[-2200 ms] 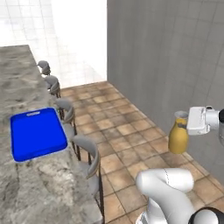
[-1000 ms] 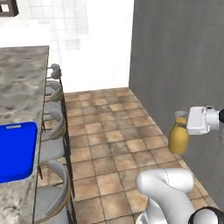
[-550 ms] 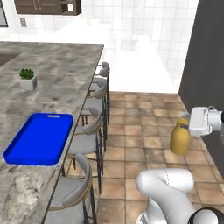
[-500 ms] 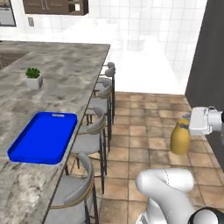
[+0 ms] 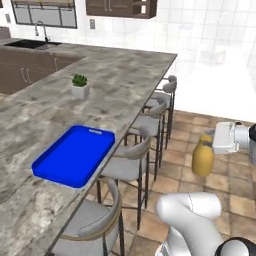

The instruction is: There is a tray on the dining counter. Grab the cup, mug, and pitcher and place them on the tray. The pitcher may be placed next to the tray if it cannot fit the tray.

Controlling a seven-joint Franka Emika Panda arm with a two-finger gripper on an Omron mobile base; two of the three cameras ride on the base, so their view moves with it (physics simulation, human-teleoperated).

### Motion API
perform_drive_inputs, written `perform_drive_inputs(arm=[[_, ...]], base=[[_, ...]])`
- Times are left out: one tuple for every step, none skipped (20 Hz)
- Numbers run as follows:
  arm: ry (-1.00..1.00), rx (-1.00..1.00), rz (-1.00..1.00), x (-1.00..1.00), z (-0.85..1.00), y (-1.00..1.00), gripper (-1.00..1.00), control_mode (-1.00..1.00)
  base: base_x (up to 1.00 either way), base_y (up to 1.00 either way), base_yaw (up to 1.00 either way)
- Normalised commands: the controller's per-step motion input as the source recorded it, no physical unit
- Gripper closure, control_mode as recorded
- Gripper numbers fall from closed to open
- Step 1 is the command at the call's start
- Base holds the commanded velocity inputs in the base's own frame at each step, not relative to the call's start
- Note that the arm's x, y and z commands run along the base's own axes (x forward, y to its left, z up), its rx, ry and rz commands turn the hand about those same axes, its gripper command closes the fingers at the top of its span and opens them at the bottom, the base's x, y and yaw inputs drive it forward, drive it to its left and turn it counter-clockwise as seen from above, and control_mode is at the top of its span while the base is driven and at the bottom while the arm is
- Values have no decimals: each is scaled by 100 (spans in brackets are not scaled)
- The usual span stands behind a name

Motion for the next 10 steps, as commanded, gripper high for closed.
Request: perform_drive_inputs(arm=[[0, 0, 0, 0, 0, 0, 100, 100], [0, 0, 0, 0, 0, 0, 100, 100], [0, 0, 0, 0, 0, 0, 100, 100], [0, 0, 0, 0, 0, 0, 100, 100], [0, 0, 0, 0, 0, 0, 100, 100], [0, 0, 0, 0, 0, 0, 100, 100], [0, 0, 0, 0, 0, 0, 100, 100], [0, 0, 0, 0, 0, 0, 100, 100], [0, 0, 0, 0, 0, 0, 100, 100], [0, 0, 0, 0, 0, 0, 100, 100]], base=[[47, -38, 32], [47, -38, 32], [46, -38, 33], [46, -38, 33], [45, -37, 35], [45, -37, 35], [44, -36, 35], [44, -37, 35], [44, -37, 35], [40, -37, 37]])
